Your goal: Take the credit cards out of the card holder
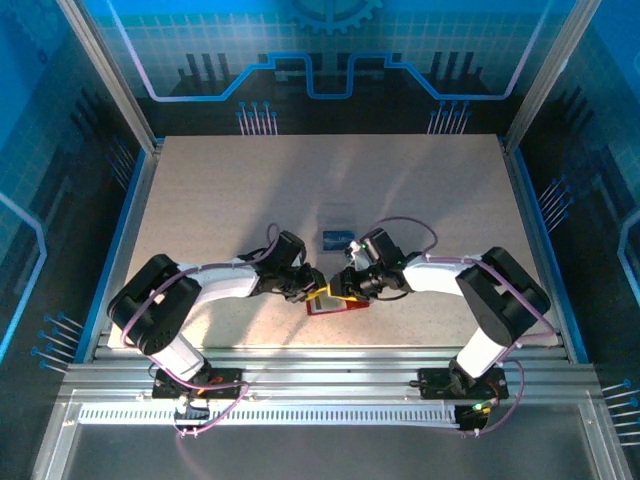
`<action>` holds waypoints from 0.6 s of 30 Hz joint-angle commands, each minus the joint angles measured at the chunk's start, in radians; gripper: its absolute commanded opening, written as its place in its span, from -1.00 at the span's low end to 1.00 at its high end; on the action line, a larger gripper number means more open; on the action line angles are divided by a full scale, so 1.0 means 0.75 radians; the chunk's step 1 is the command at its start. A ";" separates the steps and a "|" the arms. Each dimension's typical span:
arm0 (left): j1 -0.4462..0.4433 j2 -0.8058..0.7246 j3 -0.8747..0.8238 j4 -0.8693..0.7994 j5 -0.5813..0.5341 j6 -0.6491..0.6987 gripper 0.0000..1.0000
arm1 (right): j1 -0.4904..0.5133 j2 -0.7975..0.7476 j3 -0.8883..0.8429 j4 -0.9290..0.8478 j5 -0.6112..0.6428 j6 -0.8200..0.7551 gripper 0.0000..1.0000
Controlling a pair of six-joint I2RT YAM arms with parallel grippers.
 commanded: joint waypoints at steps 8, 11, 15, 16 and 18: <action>-0.006 0.007 0.007 -0.001 0.022 0.001 -0.47 | -0.135 -0.245 0.018 -0.263 0.119 -0.085 -0.11; -0.009 -0.004 0.032 -0.024 0.030 0.012 -0.43 | -0.178 -0.304 0.026 -0.412 0.222 -0.153 -0.09; -0.019 -0.008 0.076 -0.057 0.040 0.033 -0.41 | -0.221 -0.364 0.039 -0.599 0.388 -0.249 -0.04; -0.025 -0.006 0.089 -0.063 0.042 0.036 -0.41 | -0.236 -0.375 0.039 -0.625 0.407 -0.266 -0.03; -0.035 0.002 0.111 -0.075 0.045 0.042 -0.41 | -0.256 -0.396 0.037 -0.650 0.432 -0.290 -0.02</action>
